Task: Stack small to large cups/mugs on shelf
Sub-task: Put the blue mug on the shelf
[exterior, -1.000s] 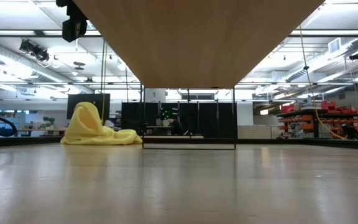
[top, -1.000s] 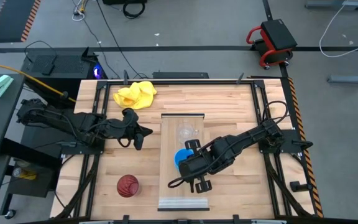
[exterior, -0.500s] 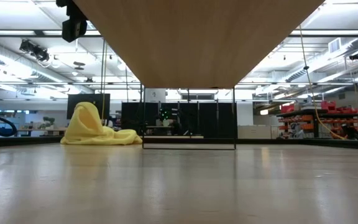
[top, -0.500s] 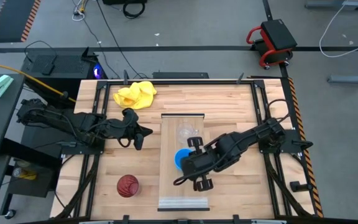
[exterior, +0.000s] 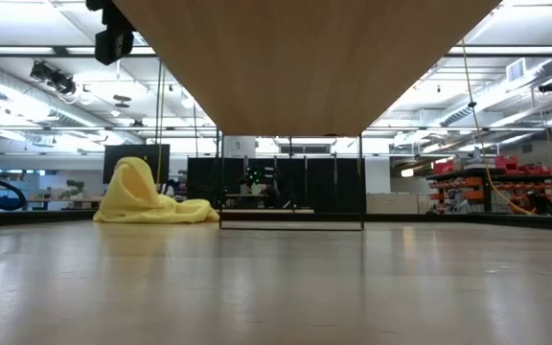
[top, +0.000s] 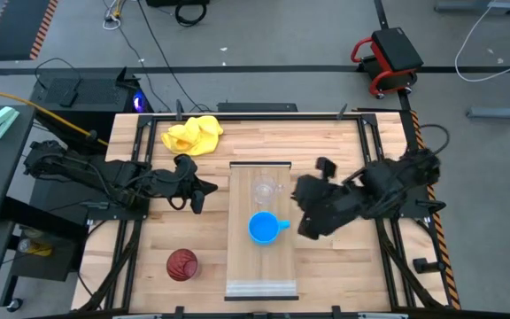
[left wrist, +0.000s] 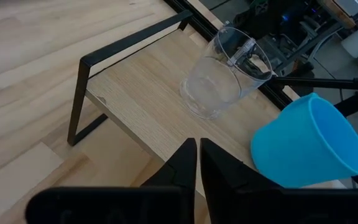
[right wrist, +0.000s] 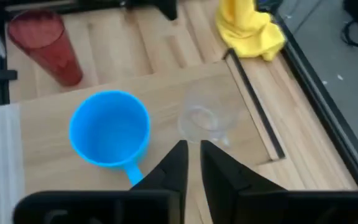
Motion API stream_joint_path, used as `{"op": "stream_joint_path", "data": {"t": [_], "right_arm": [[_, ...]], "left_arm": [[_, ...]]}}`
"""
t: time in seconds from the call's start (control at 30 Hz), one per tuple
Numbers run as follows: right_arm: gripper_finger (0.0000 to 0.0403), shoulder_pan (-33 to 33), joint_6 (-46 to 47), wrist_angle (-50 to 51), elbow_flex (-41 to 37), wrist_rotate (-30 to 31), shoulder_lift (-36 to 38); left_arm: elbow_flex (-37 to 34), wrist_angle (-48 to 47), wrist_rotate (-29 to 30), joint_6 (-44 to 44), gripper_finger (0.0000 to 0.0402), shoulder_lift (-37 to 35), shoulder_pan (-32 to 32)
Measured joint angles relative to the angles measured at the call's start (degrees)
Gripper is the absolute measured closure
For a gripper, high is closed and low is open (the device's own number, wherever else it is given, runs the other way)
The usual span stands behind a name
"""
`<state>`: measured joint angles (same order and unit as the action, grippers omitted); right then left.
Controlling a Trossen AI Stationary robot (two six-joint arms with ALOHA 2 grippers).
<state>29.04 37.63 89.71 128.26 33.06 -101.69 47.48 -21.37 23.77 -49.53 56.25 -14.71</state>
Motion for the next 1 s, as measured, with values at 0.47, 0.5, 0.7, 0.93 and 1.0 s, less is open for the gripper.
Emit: {"op": "stream_joint_path", "data": {"t": [0.47, 0.5, 0.7, 0.93, 1.0], "right_arm": [[0.0399, 4.3, 16.1, -32.8, -49.0, 1.5, 20.0], [0.0399, 3.7, 16.0, -33.1, -50.3, 0.3, 20.1], [0.0400, 2.6, 12.9, -38.2, -52.8, -1.0, 19.9], [0.0401, 1.4, 11.4, -40.2, -52.8, -3.6, 18.0], [0.0402, 1.6, 11.6, -40.6, -52.8, -4.1, 17.8]], "left_arm": [[0.0, 4.8, 0.5, -4.3, 0.0384, 3.0, -9.2], [0.0, 6.9, 0.5, -4.3, 0.0383, 4.1, -10.0], [0.0, 18.5, 0.4, -3.9, 0.0386, 12.6, -12.4], [0.0, 24.1, 0.4, -5.5, 0.0386, 17.0, -12.6], [0.0, 25.5, 0.4, -5.4, 0.0383, 17.0, -12.6]]}}
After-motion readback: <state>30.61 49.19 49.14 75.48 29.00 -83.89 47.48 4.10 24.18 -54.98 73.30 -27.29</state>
